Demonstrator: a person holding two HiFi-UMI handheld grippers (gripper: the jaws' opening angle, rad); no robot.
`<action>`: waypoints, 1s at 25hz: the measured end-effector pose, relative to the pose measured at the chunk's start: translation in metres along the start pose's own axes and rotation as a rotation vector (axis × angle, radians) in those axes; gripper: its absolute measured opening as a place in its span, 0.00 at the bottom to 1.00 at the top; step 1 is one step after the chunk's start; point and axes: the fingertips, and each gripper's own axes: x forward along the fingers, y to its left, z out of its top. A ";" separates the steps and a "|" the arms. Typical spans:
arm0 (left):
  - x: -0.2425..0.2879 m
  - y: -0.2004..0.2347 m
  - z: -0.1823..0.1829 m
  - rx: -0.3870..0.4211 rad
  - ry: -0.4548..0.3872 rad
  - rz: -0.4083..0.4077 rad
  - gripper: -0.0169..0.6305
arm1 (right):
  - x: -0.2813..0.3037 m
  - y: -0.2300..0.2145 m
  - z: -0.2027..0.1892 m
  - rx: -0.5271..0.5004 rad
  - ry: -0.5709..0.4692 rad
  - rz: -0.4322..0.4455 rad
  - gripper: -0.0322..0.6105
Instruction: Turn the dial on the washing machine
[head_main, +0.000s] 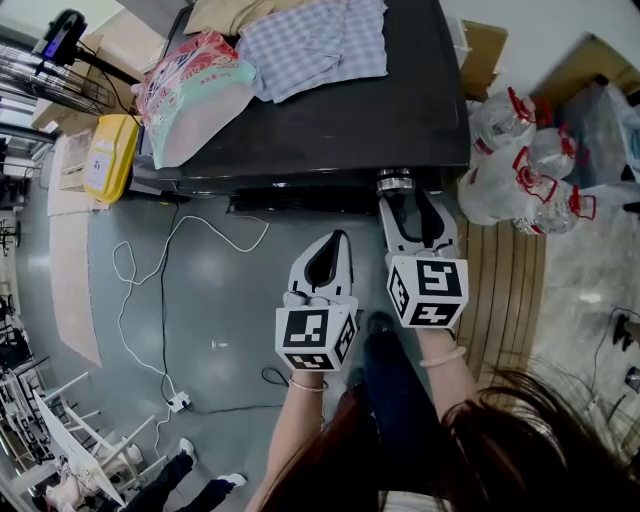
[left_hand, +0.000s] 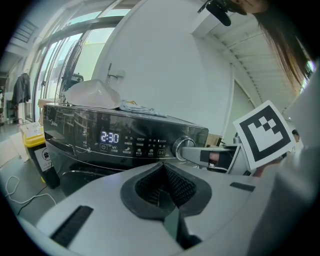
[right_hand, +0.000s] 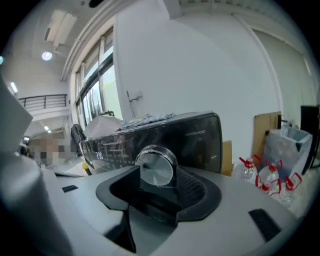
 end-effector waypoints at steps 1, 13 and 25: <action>0.000 0.000 0.000 0.000 -0.001 -0.001 0.05 | 0.000 0.003 0.000 -0.048 0.006 -0.001 0.42; -0.004 0.001 -0.003 0.000 0.003 -0.001 0.05 | 0.005 0.000 -0.004 0.043 0.021 -0.004 0.47; -0.005 -0.001 -0.005 0.003 0.006 -0.012 0.05 | 0.004 0.001 -0.003 0.265 -0.025 0.065 0.46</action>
